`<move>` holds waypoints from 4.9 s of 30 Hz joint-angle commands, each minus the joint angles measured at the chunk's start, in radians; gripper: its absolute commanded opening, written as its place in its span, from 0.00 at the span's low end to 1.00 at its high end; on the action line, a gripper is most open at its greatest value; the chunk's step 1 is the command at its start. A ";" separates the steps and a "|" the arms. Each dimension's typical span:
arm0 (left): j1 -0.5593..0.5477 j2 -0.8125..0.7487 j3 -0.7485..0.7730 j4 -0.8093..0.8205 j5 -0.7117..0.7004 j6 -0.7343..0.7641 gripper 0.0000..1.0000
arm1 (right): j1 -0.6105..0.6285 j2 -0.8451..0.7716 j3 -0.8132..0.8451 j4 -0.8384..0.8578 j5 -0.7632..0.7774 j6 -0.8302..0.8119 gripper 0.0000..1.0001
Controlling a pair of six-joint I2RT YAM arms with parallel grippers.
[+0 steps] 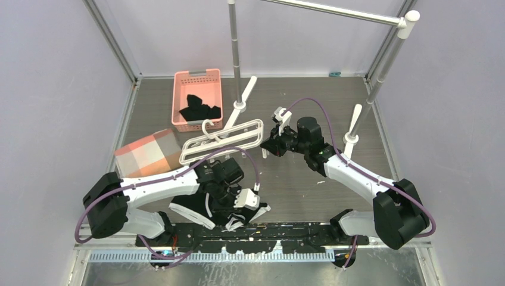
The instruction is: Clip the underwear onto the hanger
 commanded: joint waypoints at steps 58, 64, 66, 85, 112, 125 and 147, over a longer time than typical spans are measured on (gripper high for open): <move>0.015 0.025 0.191 0.333 -0.135 -0.170 0.00 | 0.104 -0.294 -0.161 0.043 -0.071 0.456 0.01; 0.019 0.023 0.192 0.350 -0.142 -0.177 0.00 | 0.121 -0.299 -0.177 0.043 -0.059 0.456 0.01; 0.019 0.021 0.192 0.354 -0.140 -0.177 0.00 | 0.125 -0.301 -0.180 0.043 -0.054 0.454 0.01; 0.035 0.002 0.200 0.375 -0.132 -0.205 0.00 | 0.138 -0.300 -0.197 0.046 -0.046 0.435 0.01; 0.053 0.057 0.254 0.326 -0.113 -0.221 0.00 | 0.211 -0.216 -0.175 0.134 0.018 0.407 0.01; 0.075 0.027 0.228 0.313 -0.105 -0.227 0.00 | 0.220 -0.242 -0.212 0.152 0.063 0.312 0.01; 0.105 0.019 0.214 0.301 -0.106 -0.228 0.00 | 0.220 -0.238 -0.230 0.190 0.028 0.293 0.09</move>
